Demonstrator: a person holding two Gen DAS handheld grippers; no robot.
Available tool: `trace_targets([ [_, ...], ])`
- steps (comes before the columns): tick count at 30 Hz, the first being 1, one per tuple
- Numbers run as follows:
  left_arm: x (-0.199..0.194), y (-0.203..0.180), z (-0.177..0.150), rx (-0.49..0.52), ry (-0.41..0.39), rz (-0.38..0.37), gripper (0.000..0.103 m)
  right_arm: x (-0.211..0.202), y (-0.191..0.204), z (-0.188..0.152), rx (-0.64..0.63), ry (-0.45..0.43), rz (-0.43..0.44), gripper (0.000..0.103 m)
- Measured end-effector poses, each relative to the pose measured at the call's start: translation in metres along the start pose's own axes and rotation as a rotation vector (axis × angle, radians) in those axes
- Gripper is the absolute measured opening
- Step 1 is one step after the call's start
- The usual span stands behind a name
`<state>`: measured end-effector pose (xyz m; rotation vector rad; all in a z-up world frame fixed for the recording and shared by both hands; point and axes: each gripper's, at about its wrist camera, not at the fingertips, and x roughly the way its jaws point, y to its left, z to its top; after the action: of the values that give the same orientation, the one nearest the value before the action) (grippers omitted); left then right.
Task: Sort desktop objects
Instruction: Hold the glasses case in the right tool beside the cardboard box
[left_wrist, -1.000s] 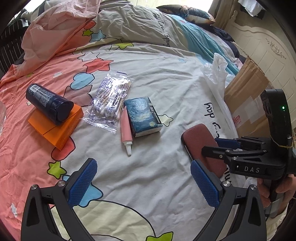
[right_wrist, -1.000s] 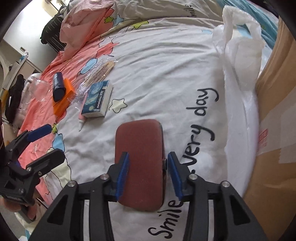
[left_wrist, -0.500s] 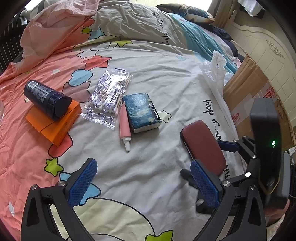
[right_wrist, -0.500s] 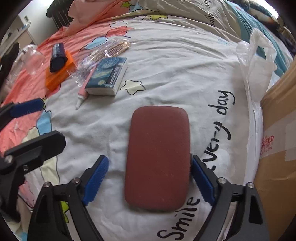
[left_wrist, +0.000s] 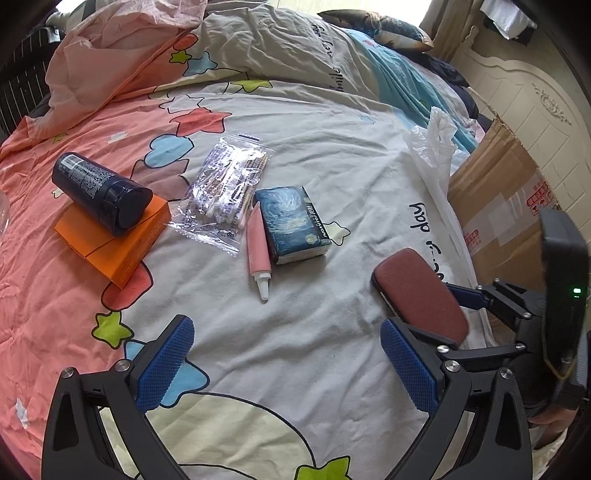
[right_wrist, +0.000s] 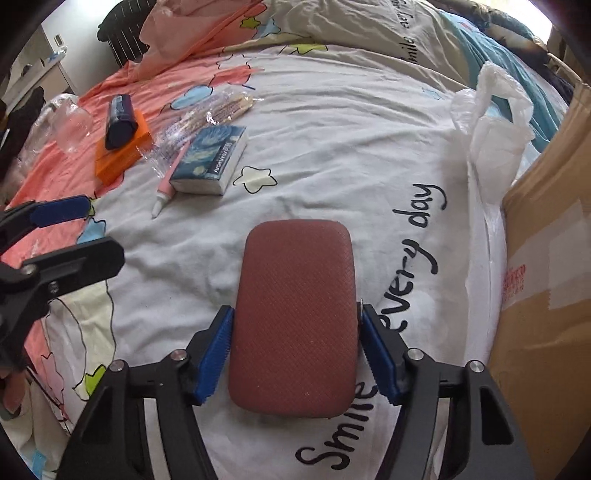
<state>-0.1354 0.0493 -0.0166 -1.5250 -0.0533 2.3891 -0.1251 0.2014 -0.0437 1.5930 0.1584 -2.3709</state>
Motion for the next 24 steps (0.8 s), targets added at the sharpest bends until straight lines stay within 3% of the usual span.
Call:
trace_targets([
  [19,0.017,-0.001,0.023,-0.072,-0.002,0.009,0.103,-0.045,-0.013,-0.007,0.006,-0.112,0.019,0.059],
  [24,0.028,-0.009,0.032,-0.073,0.003,0.051,0.103,-0.045,-0.014,-0.007,-0.007,-0.113,0.021,0.059],
])
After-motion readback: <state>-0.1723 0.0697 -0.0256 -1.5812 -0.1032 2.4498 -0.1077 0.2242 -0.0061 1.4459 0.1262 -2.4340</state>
